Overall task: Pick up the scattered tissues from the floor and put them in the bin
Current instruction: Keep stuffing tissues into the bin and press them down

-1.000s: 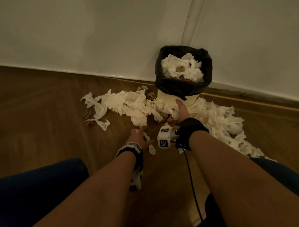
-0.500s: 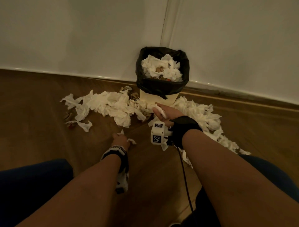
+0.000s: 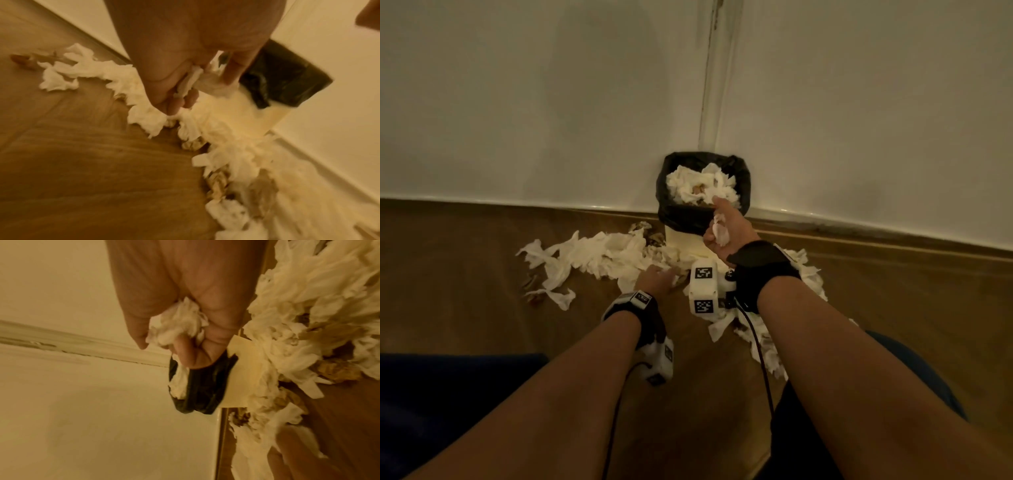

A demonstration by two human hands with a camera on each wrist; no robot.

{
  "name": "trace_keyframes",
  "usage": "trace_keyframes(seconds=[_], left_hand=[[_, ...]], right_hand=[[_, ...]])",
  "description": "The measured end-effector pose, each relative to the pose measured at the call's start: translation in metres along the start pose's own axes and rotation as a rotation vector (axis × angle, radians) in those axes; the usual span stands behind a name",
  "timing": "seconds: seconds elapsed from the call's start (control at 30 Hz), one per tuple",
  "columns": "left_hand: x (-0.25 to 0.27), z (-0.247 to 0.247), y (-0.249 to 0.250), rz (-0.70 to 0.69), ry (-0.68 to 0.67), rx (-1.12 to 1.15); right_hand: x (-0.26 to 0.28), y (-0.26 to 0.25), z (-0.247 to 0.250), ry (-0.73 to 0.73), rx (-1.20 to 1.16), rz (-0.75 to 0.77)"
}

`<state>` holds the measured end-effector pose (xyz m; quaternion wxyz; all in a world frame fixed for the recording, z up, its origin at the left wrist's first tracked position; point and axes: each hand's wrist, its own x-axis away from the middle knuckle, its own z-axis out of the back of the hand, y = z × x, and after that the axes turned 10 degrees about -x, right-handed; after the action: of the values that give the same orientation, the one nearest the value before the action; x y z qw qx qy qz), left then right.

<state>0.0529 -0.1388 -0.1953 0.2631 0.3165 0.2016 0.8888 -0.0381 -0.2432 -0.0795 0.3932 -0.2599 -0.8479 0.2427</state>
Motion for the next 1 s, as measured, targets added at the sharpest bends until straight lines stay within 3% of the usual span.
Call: trace_keyframes(seconds=[0.2,0.37,0.47,0.6,0.7,0.83,1.0], left_hand=[[0.01,0.036,0.056,-0.011,0.208,0.384],[0.019,0.074,0.083,0.031,0.244,0.281],[0.027,0.093,0.091,-0.069,0.318,0.274],[0.033,0.108,0.101,-0.204,0.344,0.324],[0.037,0.109,0.104,-0.293,0.339,0.519],[0.034,0.109,0.107,-0.313,0.453,0.367],[0.013,0.106,0.113,-0.363,0.478,0.083]], right_hand=[[0.035,-0.03,-0.003,-0.108,-0.13,0.042],[0.05,-0.045,-0.008,-0.155,0.048,0.169],[0.05,-0.048,-0.008,-0.19,0.097,0.329],[0.04,-0.05,-0.004,-0.069,0.064,0.48],[0.027,-0.052,0.001,-0.008,0.155,0.518],[0.004,-0.057,0.004,0.095,0.311,0.56],[-0.02,-0.056,0.001,0.119,0.611,0.607]])
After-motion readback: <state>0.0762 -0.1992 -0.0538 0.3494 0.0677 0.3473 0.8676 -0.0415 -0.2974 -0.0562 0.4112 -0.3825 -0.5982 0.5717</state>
